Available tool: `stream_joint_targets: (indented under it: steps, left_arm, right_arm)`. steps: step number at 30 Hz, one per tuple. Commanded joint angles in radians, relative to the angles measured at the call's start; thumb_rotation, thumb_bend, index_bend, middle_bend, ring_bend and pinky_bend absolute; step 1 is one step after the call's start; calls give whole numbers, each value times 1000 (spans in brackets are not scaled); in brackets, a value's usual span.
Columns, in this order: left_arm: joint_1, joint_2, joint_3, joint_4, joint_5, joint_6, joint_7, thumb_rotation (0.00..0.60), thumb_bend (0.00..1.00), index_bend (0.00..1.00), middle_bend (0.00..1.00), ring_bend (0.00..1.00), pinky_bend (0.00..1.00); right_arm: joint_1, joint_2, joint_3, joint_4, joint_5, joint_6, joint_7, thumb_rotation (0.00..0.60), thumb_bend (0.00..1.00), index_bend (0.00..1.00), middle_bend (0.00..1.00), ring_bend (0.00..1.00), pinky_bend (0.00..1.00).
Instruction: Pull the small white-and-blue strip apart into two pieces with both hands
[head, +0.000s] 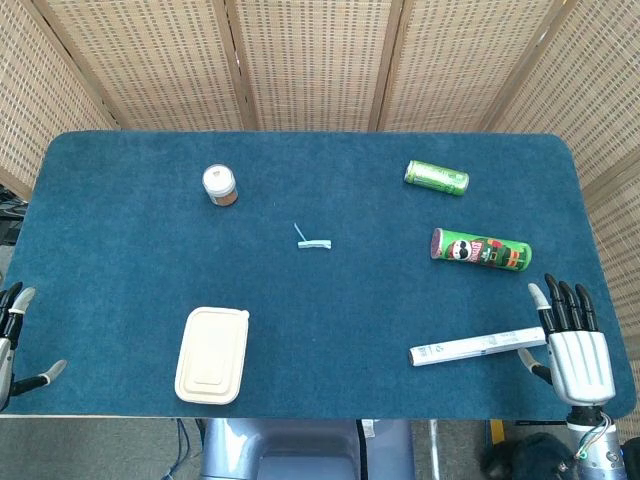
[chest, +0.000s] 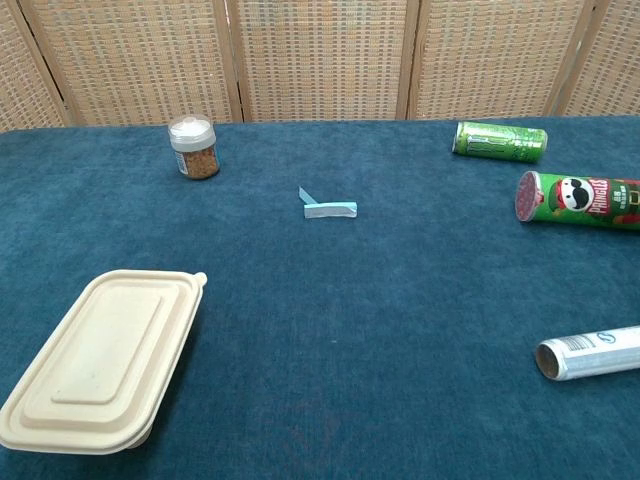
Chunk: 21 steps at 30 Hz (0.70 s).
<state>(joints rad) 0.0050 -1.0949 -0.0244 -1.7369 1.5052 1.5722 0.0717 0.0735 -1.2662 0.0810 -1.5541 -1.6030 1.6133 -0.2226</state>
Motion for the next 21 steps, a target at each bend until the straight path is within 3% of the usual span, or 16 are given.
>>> stream_joint_targets:
  steps: [1,13,17,21]
  left_arm:
    - [-1,1,-1,0,-1,-2,-3,600,5,0,0,0,0]
    - [-1,2,-3,4,-2,-4,-11,600,10,0,0,0,0]
    - [-13,-6,-11,17,-6,-16,-10,600,13,0,0,0,0]
    - [-26,-18,-26,30,-26,-30,-5,600,13,0,0,0,0]
  right_arm:
    - [1,0,0,0,1,-2,0,600,0,0,0,0,0]
    - [23,4,1,-15,-1,-40,11,600,0,0,0,0,0]
    - [91,8,33,-39,14,-131,-32,600,0,32,0,0,0]
    - [246,3,125,-89,87,-330,-89,600,0,154,0,0,0]
